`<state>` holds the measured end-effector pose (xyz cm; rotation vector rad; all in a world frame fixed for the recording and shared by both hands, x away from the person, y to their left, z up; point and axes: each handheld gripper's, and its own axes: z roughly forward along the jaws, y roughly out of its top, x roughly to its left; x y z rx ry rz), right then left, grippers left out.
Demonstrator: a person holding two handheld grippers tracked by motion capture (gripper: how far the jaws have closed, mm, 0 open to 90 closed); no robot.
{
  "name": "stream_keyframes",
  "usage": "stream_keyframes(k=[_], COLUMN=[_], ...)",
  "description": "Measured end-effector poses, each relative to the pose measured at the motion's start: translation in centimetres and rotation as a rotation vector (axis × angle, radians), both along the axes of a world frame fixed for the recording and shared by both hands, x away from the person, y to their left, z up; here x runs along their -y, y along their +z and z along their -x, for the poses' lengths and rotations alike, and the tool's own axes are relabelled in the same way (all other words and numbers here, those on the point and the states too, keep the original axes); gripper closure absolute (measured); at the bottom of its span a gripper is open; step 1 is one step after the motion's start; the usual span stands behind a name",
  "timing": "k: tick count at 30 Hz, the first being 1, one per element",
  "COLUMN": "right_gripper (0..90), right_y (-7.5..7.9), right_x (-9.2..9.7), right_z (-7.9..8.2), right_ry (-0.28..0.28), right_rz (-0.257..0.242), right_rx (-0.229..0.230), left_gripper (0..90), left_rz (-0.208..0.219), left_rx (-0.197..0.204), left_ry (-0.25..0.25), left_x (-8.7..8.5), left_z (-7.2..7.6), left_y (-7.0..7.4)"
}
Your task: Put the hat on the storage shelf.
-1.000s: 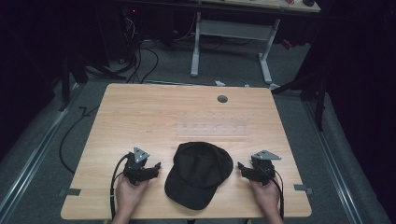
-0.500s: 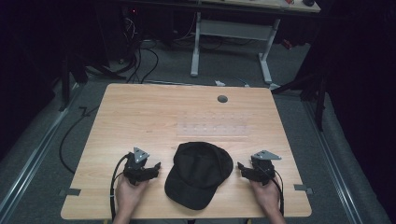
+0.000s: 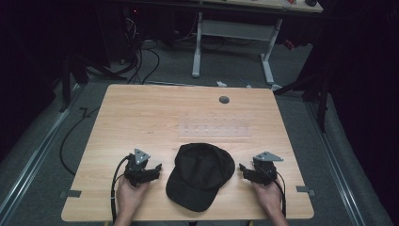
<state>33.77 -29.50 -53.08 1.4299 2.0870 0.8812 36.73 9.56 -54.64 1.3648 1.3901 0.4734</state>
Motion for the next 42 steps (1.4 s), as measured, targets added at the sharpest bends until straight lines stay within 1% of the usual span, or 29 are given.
stream_keyframes(k=[6, 9, 14, 16, 18, 22, 24, 26, 29, 31, 33, 34, 38, 40, 42], right_gripper=[38.5, 37.0, 35.2, 35.3, 37.5, 39.5, 40.0, 40.2, 47.2, 48.7, 49.0, 48.7, 43.1, 42.2, 41.6], right_y=[0.1, 0.3, 0.7, 0.8, 1.0, 1.3, 1.6, 1.7, 2.3, 2.6, 2.8, 3.0, 3.5, 3.7, 4.1], right_x=[0.0, 0.2, 0.5, 0.5, 0.5, 0.5, 0.5, 0.5, 0.4, 0.2, 0.1, -0.1, -0.2, -0.3, -0.4], right_z=[0.0, 0.1, 0.6, 0.7, 0.9, 1.3, 1.5, 1.6, 2.1, 2.4, 2.5, 2.7, 2.8, 2.9, 2.9], right_ry=[-0.005, -0.015, -0.007, -0.005, -0.001, 0.008, 0.009, 0.010, 0.027, 0.044, 0.051, 0.065, 0.073, 0.077, 0.094], right_rz=[-0.003, -0.041, -0.082, -0.084, -0.082, -0.084, -0.102, -0.104, -0.111, -0.107, -0.111, -0.122, -0.171, -0.194, -0.211], right_rx=[-0.003, -0.018, -0.010, -0.011, -0.021, -0.018, -0.028, -0.029, -0.004, 0.008, 0.009, 0.011, -0.004, -0.008, -0.011], left_gripper=[28.3, 28.3, 28.4, 28.5, 28.5, 28.6, 28.6, 28.6, 28.6, 28.6, 28.6, 28.6, 28.6, 28.6, 28.6], left_rz=[0.000, 0.000, -0.001, -0.004, -0.004, -0.004, -0.004, -0.004, -0.001, -0.001, -0.001, -0.001, -0.001, -0.001, -0.001], left_rx=[-0.002, 0.000, 0.001, 0.001, 0.001, 0.001, 0.001, 0.001, 0.001, 0.001, 0.001, 0.001, 0.001, 0.001, 0.001], left_ry=[-0.002, 0.000, 0.001, 0.001, 0.001, 0.001, 0.001, 0.001, 0.002, 0.002, 0.002, 0.002, 0.002, 0.002, 0.001], left_x=[0.0, 0.0, 0.0, 0.0, 0.0, 0.0, 0.0, 0.0, 0.0, 0.0, 0.0, 0.0, 0.0, 0.0, 0.0], left_z=[0.0, 0.0, 0.0, 0.0, 0.0, 0.0, 0.0, 0.0, 0.0, 0.0, 0.0, 0.0, 0.0, 0.0, 0.0], left_y=[0.0, 0.0, 0.0, 0.0, 0.0, 0.0, 0.0, 0.0, 0.0, 0.0, 0.0, 0.0, 0.0, 0.0, 0.0])
